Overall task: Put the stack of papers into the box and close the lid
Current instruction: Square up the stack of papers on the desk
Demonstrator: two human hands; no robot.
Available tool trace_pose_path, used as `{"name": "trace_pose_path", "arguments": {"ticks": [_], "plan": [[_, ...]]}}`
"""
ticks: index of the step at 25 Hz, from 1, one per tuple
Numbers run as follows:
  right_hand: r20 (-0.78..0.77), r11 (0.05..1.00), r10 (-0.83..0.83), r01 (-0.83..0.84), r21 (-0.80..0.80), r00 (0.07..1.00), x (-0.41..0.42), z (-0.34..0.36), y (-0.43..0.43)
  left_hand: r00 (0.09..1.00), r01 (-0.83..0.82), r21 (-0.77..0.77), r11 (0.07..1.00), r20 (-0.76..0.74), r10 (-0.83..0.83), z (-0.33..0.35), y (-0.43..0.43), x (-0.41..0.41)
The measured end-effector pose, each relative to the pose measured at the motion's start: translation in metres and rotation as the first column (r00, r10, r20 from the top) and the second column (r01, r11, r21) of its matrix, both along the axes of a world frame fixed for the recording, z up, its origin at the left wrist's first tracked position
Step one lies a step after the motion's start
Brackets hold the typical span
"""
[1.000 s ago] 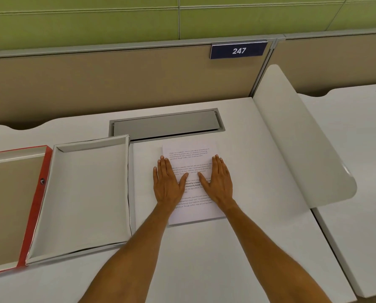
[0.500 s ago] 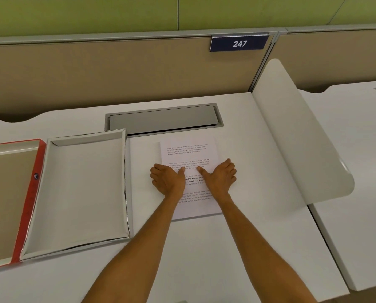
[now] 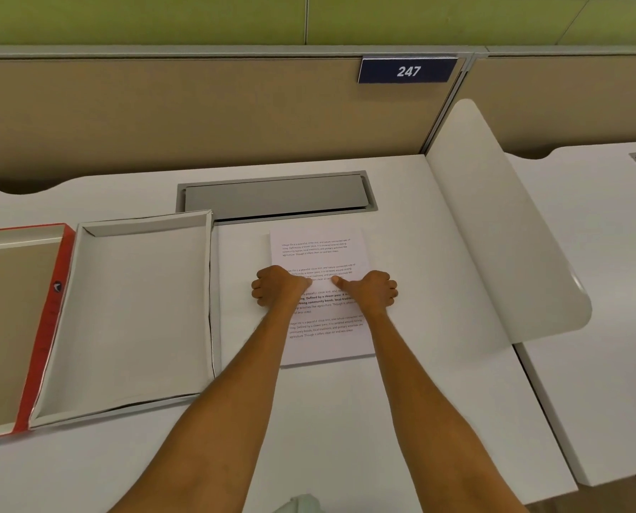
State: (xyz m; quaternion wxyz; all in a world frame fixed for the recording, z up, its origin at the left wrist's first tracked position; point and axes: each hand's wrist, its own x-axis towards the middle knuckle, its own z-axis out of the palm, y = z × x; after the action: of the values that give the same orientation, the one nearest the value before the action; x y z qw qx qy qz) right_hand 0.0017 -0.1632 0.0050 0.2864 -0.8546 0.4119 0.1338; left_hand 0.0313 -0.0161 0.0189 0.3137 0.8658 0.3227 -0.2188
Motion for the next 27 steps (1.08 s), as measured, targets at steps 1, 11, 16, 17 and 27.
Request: {"name": "trace_pose_path", "arguments": {"ticks": [1, 11, 16, 17, 27], "plan": [[-0.016, 1.000, 0.009, -0.009, 0.006, 1.000, 0.001, 0.000, -0.001, 1.000, 0.010, -0.005, 1.000, -0.003, -0.010, 0.001, 0.002, 0.001], [0.020, 0.995, 0.093, -0.093, -0.024, 0.995, 0.000, 0.012, 0.006, 0.999, 0.033, -0.074, 0.997, 0.043, -0.029, 0.004, 0.008, -0.001], [0.100, 0.994, 0.084, -0.090, 0.062, 0.991, -0.002, 0.014, 0.002, 0.993, 0.011, -0.254, 0.967, 0.120, 0.020, 0.002, 0.010, -0.004], [0.090, 0.994, 0.086, -0.091, 0.059, 0.992, -0.002, 0.013, 0.001, 0.995, -0.012, -0.280, 0.960, 0.094, 0.040, 0.003, 0.012, -0.003], [0.120, 0.965, -0.009, -0.023, 0.260, 0.993, -0.005, 0.015, -0.003, 0.991, -0.091, -0.412, 0.907, 0.051, 0.122, -0.002, 0.021, -0.013]]}}
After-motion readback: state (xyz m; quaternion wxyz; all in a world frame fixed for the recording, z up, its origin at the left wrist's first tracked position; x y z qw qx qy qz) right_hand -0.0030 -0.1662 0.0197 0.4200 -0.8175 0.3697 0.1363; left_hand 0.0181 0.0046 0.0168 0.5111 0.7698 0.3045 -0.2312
